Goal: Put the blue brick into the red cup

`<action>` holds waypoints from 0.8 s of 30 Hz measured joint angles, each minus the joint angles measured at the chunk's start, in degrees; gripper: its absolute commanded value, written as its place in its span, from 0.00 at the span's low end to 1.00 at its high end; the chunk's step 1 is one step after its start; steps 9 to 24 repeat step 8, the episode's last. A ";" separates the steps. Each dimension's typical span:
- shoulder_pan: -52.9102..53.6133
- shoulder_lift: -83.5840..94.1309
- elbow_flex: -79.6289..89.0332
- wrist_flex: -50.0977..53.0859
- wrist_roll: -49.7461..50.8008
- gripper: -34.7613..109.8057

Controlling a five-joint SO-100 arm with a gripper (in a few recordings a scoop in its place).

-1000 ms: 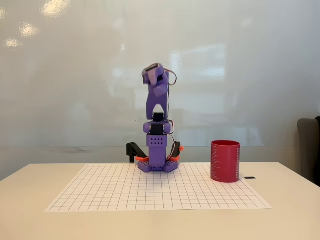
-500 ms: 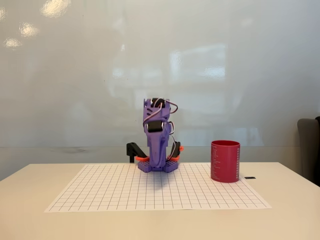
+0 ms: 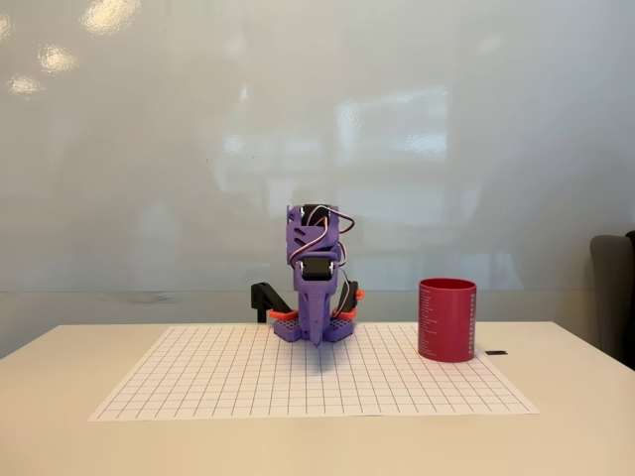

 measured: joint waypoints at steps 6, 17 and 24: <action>0.00 0.00 0.00 0.00 -0.09 0.24; 0.00 0.00 0.00 0.00 -0.09 0.24; 0.00 0.00 0.00 0.00 -0.09 0.24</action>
